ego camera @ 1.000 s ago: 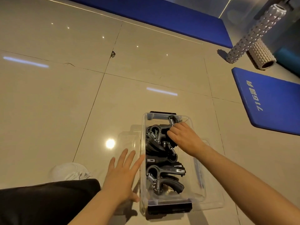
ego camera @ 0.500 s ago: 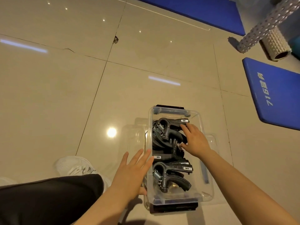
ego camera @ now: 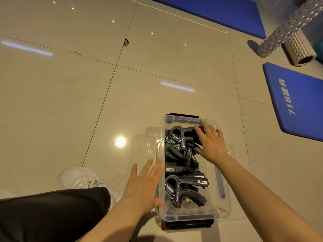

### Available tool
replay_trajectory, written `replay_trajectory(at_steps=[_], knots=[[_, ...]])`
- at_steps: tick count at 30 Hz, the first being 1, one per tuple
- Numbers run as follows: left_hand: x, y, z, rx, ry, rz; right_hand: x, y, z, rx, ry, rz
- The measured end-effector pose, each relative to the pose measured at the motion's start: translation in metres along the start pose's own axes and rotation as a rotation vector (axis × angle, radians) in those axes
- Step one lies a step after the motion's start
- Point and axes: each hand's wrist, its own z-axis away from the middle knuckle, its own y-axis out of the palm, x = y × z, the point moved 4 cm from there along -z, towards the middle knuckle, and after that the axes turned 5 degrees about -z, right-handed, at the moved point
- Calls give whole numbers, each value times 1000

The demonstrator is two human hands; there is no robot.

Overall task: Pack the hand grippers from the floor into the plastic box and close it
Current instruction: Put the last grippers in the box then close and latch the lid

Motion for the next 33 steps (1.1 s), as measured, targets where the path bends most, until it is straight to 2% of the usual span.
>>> replay_trajectory(at_steps=[4, 7, 9, 14, 19, 23, 29, 33], knots=[[-1, -2, -2, 28, 1, -18, -6, -1, 25, -30, 125, -211], [-2, -4, -3, 34, -21, -30, -9, 1, 52, -125, 164, -337], [-4, -5, -3, 31, -45, -32, -14, 5, 73, -160, 280, -477], [-23, -8, -6, -30, -167, 147, -19, 22, 141, -143, 500, -685], [-60, -2, -7, -47, -226, 197, 8, 50, 201, -30, 474, -927], [-102, 2, -3, -32, -216, 172, 13, 58, 209, -32, 492, -1026], [-186, 8, -1, -51, -32, 106, -10, 61, 230, 44, 364, -988], [-231, 10, 3, -109, 88, 1, -17, 74, 282, 25, 451, -1134]])
